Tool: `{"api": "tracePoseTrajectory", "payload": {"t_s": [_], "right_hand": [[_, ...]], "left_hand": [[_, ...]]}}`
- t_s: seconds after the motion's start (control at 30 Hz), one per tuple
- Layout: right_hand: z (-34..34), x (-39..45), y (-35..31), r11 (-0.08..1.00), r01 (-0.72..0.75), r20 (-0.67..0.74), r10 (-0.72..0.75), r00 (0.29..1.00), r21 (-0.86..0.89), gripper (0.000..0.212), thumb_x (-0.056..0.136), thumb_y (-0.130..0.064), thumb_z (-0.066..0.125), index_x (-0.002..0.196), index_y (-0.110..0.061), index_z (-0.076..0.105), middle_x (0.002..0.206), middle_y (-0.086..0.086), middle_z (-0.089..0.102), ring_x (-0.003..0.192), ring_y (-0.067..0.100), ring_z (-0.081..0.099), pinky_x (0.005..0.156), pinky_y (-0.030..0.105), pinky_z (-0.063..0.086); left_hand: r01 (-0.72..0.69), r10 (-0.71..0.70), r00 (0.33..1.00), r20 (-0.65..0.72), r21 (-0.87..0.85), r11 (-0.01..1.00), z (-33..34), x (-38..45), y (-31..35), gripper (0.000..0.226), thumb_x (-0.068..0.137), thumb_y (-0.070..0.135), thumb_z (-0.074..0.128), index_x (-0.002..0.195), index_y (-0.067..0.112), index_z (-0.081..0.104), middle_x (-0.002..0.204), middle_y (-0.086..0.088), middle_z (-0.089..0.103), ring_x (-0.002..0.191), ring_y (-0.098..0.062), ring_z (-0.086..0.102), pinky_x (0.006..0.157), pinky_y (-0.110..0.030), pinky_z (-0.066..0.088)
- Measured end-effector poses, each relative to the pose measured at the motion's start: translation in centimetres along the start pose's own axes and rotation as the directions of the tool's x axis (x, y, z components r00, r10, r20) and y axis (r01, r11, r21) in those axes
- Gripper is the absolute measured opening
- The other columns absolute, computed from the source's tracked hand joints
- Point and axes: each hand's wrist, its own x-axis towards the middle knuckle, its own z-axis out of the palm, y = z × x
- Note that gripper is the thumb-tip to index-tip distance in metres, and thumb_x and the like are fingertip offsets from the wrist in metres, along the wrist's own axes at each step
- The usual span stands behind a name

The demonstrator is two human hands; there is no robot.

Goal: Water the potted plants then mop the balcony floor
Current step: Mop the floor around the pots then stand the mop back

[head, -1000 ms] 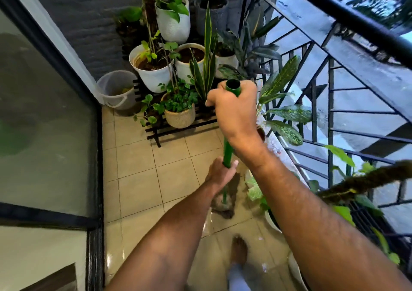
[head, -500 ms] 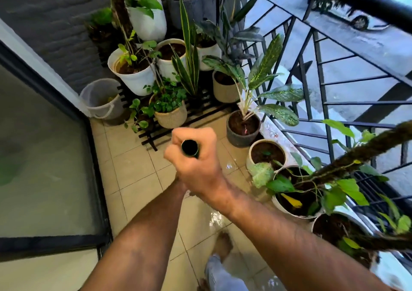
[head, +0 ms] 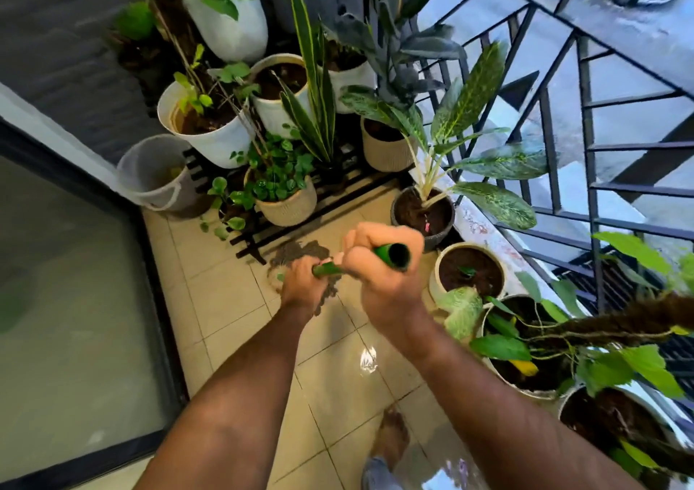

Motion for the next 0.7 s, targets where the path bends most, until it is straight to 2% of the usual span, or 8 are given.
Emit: {"api": "tracePoseTrajectory", "payload": {"t_s": [0.07,0.13,0.23,0.33,0.4,0.53,0.6,0.7], "right_hand": [[-1.1,1.1,0.5,0.997,-0.063,-0.083,0.066,0.994,0.036,0.031,0.064,0.001,0.058,0.047,-0.007,0.033,0.047,0.000,0.029,0.045,0.022,0.023,0.045,0.038,0.019],[-2.2,2.8,0.6,0.992,-0.114,-0.139,0.120,0.983,0.055,0.033,0.064,0.010,0.053,0.044,-0.011,0.036,0.046,-0.001,0.029,0.045,0.023,0.023,0.046,0.037,0.021],[-3.2,4.7,1.0,0.982,-0.154,-0.194,0.172,0.966,0.108,0.034,0.061,0.010,0.049,0.042,-0.016,0.038,0.046,-0.002,0.031,0.044,0.018,0.025,0.048,0.024,0.029],[-4.3,6.0,1.7,0.960,-0.218,-0.249,0.258,0.934,0.174,0.034,0.061,0.009,0.050,0.043,-0.015,0.036,0.047,0.002,0.030,0.041,0.012,0.024,0.046,0.021,0.026],[-4.7,6.2,1.8,0.952,-0.247,-0.283,0.292,0.914,0.183,0.033,0.062,0.008,0.052,0.044,-0.014,0.035,0.049,0.004,0.030,0.041,0.011,0.025,0.044,0.022,0.025],[-6.1,6.1,1.7,0.954,-0.203,-0.342,0.270,0.900,0.219,0.033,0.064,0.006,0.056,0.046,-0.015,0.037,0.044,0.002,0.030,0.040,0.010,0.025,0.044,0.023,0.022],[-7.1,6.1,1.1,0.959,-0.155,-0.405,0.243,0.882,0.239,0.032,0.063,0.005,0.057,0.048,-0.013,0.035,0.045,0.001,0.029,0.040,0.011,0.022,0.044,0.025,0.020],[-8.3,5.6,0.0,0.971,-0.059,-0.503,0.173,0.847,0.234,0.034,0.062,0.007,0.056,0.050,-0.012,0.030,0.046,0.000,0.027,0.041,0.015,0.017,0.046,0.024,0.020]], "left_hand": [[-0.011,0.012,0.999,-0.029,0.029,1.000,0.0,0.2,0.0,0.021,0.093,0.025,0.062,0.110,0.015,0.070,0.111,-0.013,0.070,0.109,-0.035,0.065,0.088,-0.038,0.050],[-0.010,0.013,0.999,-0.036,0.082,0.997,0.2,0.3,0.1,0.024,0.094,0.026,0.063,0.112,0.012,0.069,0.113,-0.014,0.069,0.110,-0.036,0.064,0.089,-0.039,0.051],[-0.040,0.038,0.999,0.018,0.134,0.990,0.4,0.2,0.3,0.028,0.092,0.029,0.064,0.113,0.012,0.068,0.112,-0.013,0.069,0.109,-0.033,0.066,0.090,-0.038,0.051],[-0.043,0.037,0.998,0.049,0.130,0.991,0.6,0.2,0.4,0.024,0.092,0.030,0.065,0.109,0.012,0.069,0.106,-0.009,0.070,0.102,-0.029,0.069,0.078,-0.034,0.052],[-0.045,0.035,0.997,0.072,0.137,0.989,0.9,0.2,0.5,0.023,0.095,0.030,0.064,0.108,0.012,0.067,0.104,-0.008,0.069,0.100,-0.026,0.068,0.071,-0.029,0.044],[-0.078,0.065,0.990,0.124,0.107,0.991,1.7,0.9,1.7,0.023,0.097,0.029,0.062,0.113,0.012,0.066,0.109,-0.009,0.068,0.100,-0.024,0.063,0.079,-0.032,0.047],[-0.140,0.122,0.980,0.154,0.109,0.984,2.2,1.5,3.0,0.025,0.097,0.027,0.061,0.116,0.011,0.064,0.108,-0.006,0.064,0.099,-0.019,0.058,0.084,-0.031,0.046],[-0.167,0.153,0.973,0.170,0.071,0.983,3.0,2.1,5.5,0.024,0.094,0.022,0.064,0.116,0.012,0.063,0.112,-0.006,0.062,0.096,-0.015,0.050,0.080,-0.031,0.043]]}}
